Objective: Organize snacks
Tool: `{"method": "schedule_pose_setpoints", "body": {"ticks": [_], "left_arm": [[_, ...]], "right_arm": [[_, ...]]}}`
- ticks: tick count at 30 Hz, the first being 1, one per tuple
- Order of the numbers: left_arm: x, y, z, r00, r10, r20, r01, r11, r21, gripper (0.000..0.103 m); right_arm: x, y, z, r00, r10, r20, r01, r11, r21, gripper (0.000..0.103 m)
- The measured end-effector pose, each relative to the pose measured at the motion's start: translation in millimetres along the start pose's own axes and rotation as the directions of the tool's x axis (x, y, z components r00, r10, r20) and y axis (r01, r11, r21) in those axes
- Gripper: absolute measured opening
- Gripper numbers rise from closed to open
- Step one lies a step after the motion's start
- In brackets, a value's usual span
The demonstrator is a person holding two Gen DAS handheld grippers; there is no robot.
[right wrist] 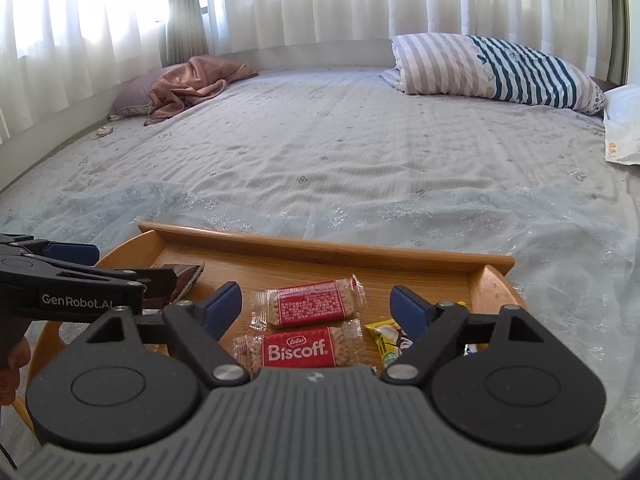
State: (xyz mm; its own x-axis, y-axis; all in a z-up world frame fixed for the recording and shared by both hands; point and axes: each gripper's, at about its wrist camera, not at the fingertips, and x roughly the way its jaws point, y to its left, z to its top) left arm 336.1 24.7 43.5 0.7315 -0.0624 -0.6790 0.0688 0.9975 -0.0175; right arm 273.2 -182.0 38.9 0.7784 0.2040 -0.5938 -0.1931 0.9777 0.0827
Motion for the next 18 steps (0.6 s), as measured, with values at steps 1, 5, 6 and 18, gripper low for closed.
{"method": "schedule_pose_setpoints", "body": {"ticks": [1, 5, 6, 18], "left_arm": [[-4.4, 0.0, -0.7, 1.0, 0.001, 0.003, -0.001, 1.0, 0.001, 0.096], [-22.6, -1.3, -4.8, 1.0, 0.011, 0.016, -0.011, 1.0, 0.005, 0.098], [-27.5, -1.3, -6.5, 1.0, 0.01, 0.017, -0.01, 1.0, 0.006, 0.098], [-95.8, -8.0, -38.9, 0.998, -0.015, 0.056, 0.016, 1.0, -0.01, 0.101]], "right_arm": [[-4.0, 0.2, -0.4, 1.0, -0.004, 0.005, 0.004, 1.0, -0.003, 0.091], [-20.9, -2.7, -2.9, 1.0, -0.012, 0.018, 0.012, 1.0, 0.009, 0.092], [-25.2, -3.4, -3.7, 1.0, -0.012, 0.022, 0.012, 1.0, 0.013, 0.092], [-79.8, -8.6, -26.6, 0.997, -0.042, 0.063, 0.039, 0.999, 0.038, 0.098]]}}
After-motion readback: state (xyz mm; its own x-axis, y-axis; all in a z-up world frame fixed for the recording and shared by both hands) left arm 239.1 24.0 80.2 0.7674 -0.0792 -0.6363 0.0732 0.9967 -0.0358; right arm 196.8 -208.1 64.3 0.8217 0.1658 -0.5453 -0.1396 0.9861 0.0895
